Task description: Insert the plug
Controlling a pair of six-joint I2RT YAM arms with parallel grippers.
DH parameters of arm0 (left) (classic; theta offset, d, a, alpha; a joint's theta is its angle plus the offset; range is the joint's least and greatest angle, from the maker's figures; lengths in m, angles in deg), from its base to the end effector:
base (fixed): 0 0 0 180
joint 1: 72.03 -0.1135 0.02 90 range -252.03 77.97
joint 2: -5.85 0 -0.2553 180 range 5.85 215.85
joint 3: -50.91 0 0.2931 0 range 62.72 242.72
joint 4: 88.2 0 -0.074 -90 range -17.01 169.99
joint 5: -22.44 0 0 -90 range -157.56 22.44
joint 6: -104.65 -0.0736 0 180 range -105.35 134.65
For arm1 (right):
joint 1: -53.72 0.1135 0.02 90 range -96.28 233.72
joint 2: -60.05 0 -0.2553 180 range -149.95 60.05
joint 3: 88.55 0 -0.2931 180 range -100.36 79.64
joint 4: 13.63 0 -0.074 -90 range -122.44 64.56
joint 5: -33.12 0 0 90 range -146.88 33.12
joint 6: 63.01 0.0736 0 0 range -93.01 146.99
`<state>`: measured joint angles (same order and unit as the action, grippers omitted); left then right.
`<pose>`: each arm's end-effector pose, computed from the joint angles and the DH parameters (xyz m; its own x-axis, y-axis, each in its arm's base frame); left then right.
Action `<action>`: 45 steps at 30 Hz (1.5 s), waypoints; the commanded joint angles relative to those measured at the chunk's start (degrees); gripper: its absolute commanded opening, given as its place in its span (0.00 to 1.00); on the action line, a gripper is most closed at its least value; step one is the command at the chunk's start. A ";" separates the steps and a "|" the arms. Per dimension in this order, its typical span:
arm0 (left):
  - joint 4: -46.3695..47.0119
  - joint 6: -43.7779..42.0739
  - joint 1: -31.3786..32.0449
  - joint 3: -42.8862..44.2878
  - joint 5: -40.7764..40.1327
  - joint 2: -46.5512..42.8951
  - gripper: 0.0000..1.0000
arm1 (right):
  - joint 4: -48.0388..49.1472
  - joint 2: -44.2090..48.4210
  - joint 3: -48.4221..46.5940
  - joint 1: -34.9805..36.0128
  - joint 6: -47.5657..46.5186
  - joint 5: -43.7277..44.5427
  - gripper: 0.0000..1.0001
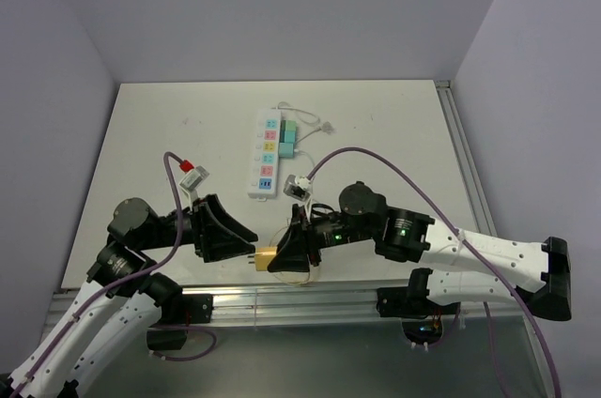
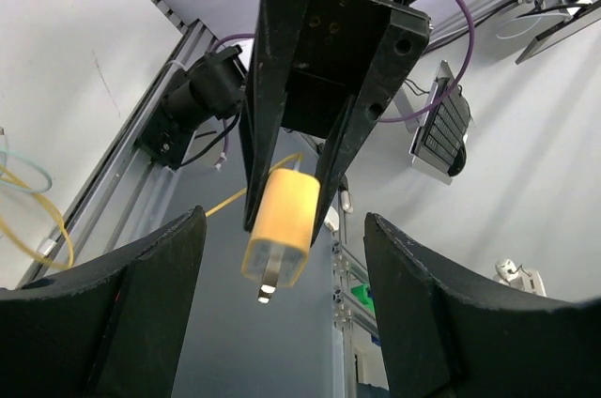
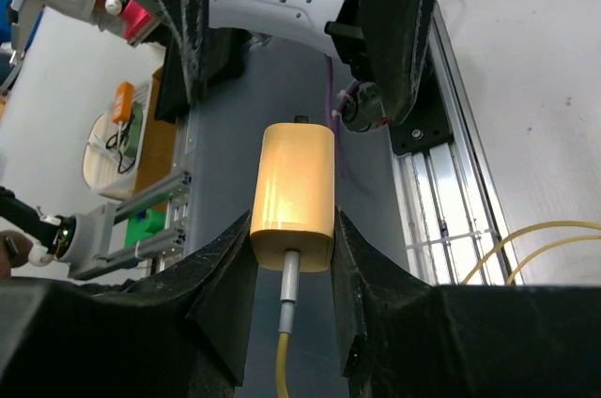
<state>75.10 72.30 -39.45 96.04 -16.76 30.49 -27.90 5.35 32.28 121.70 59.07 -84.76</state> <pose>0.1233 -0.1465 0.3305 -0.8082 -0.1172 -0.5772 0.5778 0.0321 -0.8155 0.0812 0.2926 0.3210 -0.5810 -0.1846 -0.7927 -0.8068 0.0027 0.5908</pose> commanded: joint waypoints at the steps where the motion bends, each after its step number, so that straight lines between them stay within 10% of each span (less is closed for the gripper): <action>1: 2.95 -2.10 0.47 0.60 1.58 0.49 0.73 | 4.30 -2.43 -4.58 -0.57 0.01 -3.41 0.00; 17: 0.66 -3.77 0.91 1.13 2.45 0.41 0.55 | 10.10 -4.89 -4.33 -4.79 4.05 -6.31 0.00; 25: 1.02 -3.07 1.08 2.10 1.75 1.55 0.07 | 11.78 -5.95 -4.76 -4.79 4.93 -7.80 0.00; 33: -5.47 -4.12 1.08 4.12 -9.05 0.67 0.00 | 3.18 -3.67 -4.42 -4.88 3.34 1.75 0.69; 45: -14.54 -7.55 1.08 9.22 -22.85 3.74 0.00 | -13.46 9.34 -3.28 -4.53 6.68 20.33 0.70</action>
<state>61.23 66.12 -38.58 103.45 -35.16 32.78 -39.79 11.78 30.06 116.83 64.40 -67.84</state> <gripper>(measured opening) 0.356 0.708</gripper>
